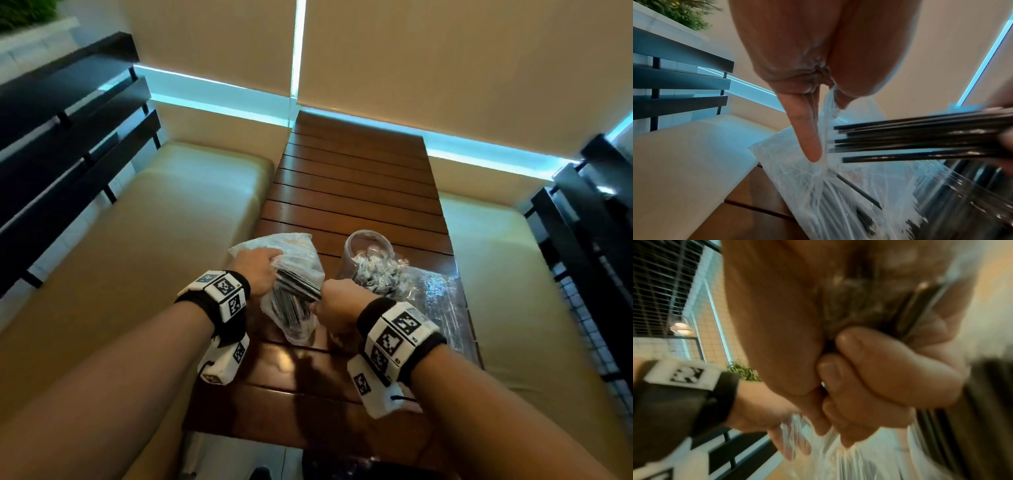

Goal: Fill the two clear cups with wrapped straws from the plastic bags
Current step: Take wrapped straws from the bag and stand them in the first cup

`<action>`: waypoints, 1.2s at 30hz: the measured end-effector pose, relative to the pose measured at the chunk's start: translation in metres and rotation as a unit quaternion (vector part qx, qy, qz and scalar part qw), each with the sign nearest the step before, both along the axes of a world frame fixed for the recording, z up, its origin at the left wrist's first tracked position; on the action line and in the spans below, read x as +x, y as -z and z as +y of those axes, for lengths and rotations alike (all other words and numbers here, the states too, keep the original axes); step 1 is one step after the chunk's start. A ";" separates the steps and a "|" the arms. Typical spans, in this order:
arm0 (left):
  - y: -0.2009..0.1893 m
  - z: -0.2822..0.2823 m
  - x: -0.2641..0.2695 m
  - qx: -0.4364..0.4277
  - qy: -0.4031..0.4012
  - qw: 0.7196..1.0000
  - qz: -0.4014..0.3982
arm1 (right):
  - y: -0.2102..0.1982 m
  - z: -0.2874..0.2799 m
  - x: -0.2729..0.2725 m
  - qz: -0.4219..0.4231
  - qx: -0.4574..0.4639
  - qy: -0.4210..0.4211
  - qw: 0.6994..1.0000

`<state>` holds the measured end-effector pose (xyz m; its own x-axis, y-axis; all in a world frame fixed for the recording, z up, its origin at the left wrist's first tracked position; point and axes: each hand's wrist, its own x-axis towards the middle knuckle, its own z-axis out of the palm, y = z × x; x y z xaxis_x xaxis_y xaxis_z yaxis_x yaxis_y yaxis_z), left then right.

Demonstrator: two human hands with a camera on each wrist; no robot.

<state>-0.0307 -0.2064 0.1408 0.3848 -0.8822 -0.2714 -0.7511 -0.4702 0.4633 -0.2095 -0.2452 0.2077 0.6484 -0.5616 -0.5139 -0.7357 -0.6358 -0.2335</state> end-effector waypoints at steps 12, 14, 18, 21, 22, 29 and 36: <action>-0.033 -0.003 -0.038 0.010 0.107 0.989 -0.106 | -0.066 -0.008 -0.065 -0.237 -0.104 0.081 0.963; -0.060 0.000 -0.051 -0.122 0.087 0.988 0.048 | -0.048 -0.006 -0.056 -0.268 -0.142 0.092 0.948; -0.108 0.004 -0.074 -0.232 0.011 0.827 0.512 | -0.013 0.003 -0.033 -0.336 -0.164 0.097 0.922; -0.118 0.000 -0.090 -0.288 -0.149 0.772 0.546 | -0.004 0.010 -0.016 -0.354 -0.145 0.070 0.921; -0.119 -0.001 -0.092 -0.301 -0.199 0.771 0.525 | -0.006 0.012 -0.013 -0.356 -0.140 0.038 0.923; -0.113 0.008 -0.071 -0.374 -0.174 0.876 0.249 | -0.070 -0.010 -0.036 -0.504 -0.107 0.027 0.857; -0.101 0.007 -0.103 -0.360 0.005 0.924 0.127 | -0.112 -0.009 -0.023 -0.481 -0.121 -0.018 0.868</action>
